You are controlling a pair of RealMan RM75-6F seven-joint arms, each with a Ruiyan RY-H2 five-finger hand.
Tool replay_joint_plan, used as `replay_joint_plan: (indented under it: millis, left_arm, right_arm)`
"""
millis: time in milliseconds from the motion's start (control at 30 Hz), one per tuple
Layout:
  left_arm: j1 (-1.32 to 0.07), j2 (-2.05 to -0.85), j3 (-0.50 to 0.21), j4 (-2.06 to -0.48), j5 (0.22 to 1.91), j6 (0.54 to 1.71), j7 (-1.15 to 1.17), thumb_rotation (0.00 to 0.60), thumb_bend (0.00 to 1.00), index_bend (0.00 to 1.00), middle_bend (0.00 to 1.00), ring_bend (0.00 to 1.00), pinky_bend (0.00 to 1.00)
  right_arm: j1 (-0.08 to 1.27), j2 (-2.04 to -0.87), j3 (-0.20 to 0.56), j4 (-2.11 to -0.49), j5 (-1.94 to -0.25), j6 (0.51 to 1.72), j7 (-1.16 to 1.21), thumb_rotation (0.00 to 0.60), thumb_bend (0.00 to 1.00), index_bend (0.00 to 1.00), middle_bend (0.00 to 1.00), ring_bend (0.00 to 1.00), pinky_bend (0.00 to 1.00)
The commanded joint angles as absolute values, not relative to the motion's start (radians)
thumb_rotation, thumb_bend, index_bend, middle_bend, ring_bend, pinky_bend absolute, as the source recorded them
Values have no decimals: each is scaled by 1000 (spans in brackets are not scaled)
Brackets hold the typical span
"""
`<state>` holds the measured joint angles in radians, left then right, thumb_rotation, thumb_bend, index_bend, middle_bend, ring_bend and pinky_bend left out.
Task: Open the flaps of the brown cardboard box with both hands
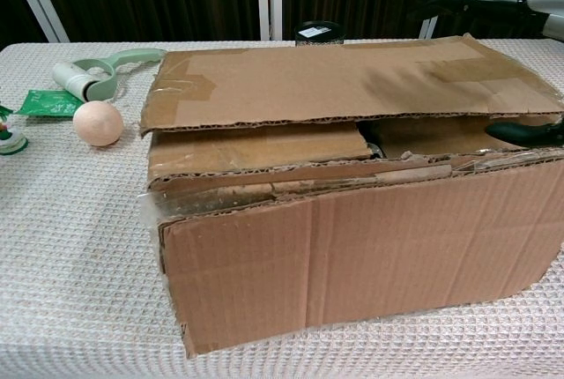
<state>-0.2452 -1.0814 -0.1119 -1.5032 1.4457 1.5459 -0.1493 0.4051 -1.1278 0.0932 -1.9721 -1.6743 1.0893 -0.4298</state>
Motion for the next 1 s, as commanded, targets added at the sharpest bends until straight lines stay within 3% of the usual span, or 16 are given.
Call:
replay_joint_plan:
  millis: [33,400,733,1000]
  left_arm:
    - [-242,-1087,-112,-1495,1454,1546,-155,188,25,86,176,81,150]
    - [-211,-1089,-109,-1467,1469,1559,-190,187,25,86,175,81,150]
    - [-194,-1096,-109,-1445,1479,1562,-216,191,24,86,176,81,149]
    - [-182,-1081,-119,-1437,1469,1560,-247,185,25,86,176,81,150]
  right_arm:
    - [435,-1171,117,-1958,-1618,1059,-485,600,268,0,0,0,0]
    - [510,-1223,198,-1937,-1507,1054,-591,600,291,0,0,0,0]
    - [691,-1257,386,-1878,-1267,1009,-727,600,287,0,0,0,0]
    - [836,-1363,477,-1713,-1183,1059,-769,600,288,0,0,0,0]
